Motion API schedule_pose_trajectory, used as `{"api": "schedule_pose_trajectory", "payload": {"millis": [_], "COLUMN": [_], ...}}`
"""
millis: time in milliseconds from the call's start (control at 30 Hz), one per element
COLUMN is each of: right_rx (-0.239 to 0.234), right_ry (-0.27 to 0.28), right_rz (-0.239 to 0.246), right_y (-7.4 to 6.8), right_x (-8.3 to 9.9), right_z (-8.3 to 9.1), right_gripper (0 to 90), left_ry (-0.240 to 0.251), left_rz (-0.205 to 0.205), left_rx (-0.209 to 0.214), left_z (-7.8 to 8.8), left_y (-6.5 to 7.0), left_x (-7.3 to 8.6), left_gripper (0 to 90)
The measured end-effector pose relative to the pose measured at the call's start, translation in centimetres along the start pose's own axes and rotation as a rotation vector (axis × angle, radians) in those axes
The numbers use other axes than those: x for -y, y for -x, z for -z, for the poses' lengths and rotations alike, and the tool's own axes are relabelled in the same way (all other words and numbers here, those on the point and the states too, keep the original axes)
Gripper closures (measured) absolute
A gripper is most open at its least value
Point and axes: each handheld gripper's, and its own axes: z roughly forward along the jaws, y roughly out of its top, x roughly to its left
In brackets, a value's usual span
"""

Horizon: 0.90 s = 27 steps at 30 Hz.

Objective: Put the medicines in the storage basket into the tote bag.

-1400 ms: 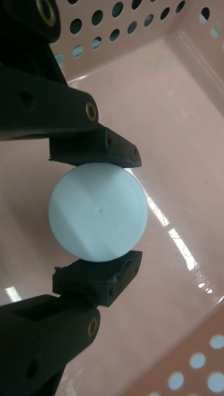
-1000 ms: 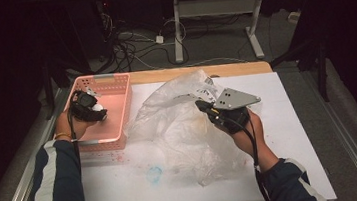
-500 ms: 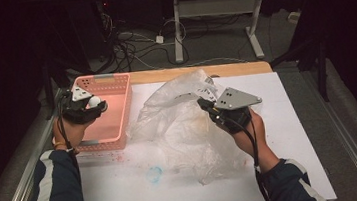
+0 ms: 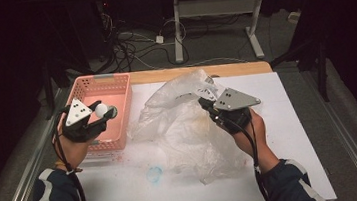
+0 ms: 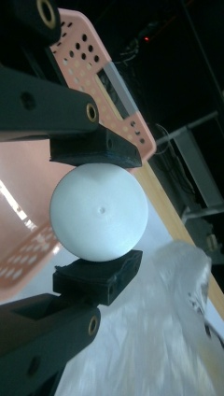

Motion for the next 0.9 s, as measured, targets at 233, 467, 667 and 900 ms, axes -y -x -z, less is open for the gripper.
{"api": "schedule_pose_trajectory", "payload": {"millis": [233,467,667,900], "right_rx": [0.016,0.021,0.03,0.024], "right_ry": [-0.013,-0.018,-0.028,-0.02], "right_rz": [-0.008,-0.022,-0.052,-0.056], "right_y": [0.2,0.2,0.6,0.4], "right_x": [0.3,0.7,1.2,1.2], "right_z": [-0.2,-0.7,-1.2,-1.2], "right_gripper": [90.0,90.0,90.0,90.0], "left_ry": [0.049,0.104,0.158,0.184], "left_rz": [-0.039,-0.091,-0.147,-0.227], "left_rx": [0.057,0.101,0.147,0.219], "left_z": [1.6,1.6,2.2,1.5], "left_y": [2.7,5.5,7.9,11.4], "left_x": [-0.7,-1.3,-2.6,-3.7], "left_gripper": [48.6,48.5,48.6,48.6]}}
